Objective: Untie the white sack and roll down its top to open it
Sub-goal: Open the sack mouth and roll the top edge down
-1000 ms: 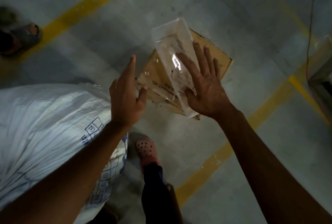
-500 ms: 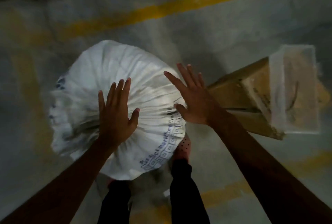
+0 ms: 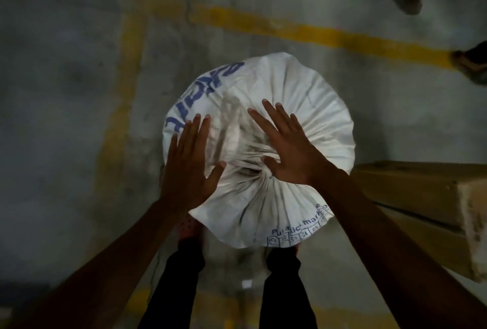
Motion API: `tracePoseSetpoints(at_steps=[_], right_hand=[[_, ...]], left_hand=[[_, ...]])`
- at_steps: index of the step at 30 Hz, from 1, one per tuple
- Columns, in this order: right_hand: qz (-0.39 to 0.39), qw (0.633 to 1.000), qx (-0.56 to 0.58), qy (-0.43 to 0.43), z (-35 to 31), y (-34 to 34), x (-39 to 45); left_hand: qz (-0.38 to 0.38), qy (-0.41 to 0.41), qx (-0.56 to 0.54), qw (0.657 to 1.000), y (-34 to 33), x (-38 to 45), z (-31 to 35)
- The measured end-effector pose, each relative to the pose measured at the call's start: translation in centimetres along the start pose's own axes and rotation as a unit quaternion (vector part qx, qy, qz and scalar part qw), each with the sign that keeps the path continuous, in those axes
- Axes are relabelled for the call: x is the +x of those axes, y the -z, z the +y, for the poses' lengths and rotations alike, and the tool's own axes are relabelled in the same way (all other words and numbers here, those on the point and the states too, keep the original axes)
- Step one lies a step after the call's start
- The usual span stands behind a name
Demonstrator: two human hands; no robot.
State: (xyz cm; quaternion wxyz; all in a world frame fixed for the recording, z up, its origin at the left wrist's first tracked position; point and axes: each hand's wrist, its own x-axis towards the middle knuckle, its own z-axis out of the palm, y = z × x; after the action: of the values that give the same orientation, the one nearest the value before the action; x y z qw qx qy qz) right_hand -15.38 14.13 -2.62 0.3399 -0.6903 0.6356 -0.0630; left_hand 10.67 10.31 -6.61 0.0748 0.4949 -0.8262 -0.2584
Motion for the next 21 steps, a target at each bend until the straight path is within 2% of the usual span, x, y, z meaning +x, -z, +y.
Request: tracePoseSetpoints(at_steps=[3, 6, 10, 14, 17, 21], right_hand=[[-0.008, 0.999, -0.016, 0.050, -1.9, 0.2, 1.7], [-0.010, 0.987, -0.087, 0.133, -2.9, 0.2, 3.2], [0.005, 0.938, -0.237, 0.255, -3.1, 0.2, 5.2], [-0.075, 0.895, -0.322, 0.299, -4.3, 0.8, 7.0], [-0.144, 0.869, -0.340, 0.328, -5.0, 0.6, 8.4], [-0.180, 0.860, -0.337, 0.338, -5.6, 0.2, 9.3]], left_hand=[[0.000, 0.020, -0.043, 0.999, -0.1, -1.1, -1.7], [0.004, 0.031, -0.074, 0.997, -0.1, -2.1, -3.2], [0.009, 0.048, -0.100, 0.994, 0.3, -3.1, -4.4], [0.004, 0.058, -0.118, 0.991, 1.0, -3.6, -5.2], [0.000, 0.055, -0.119, 0.991, 1.0, -3.6, -5.5], [-0.003, 0.056, -0.125, 0.991, 0.7, -3.4, -5.4]])
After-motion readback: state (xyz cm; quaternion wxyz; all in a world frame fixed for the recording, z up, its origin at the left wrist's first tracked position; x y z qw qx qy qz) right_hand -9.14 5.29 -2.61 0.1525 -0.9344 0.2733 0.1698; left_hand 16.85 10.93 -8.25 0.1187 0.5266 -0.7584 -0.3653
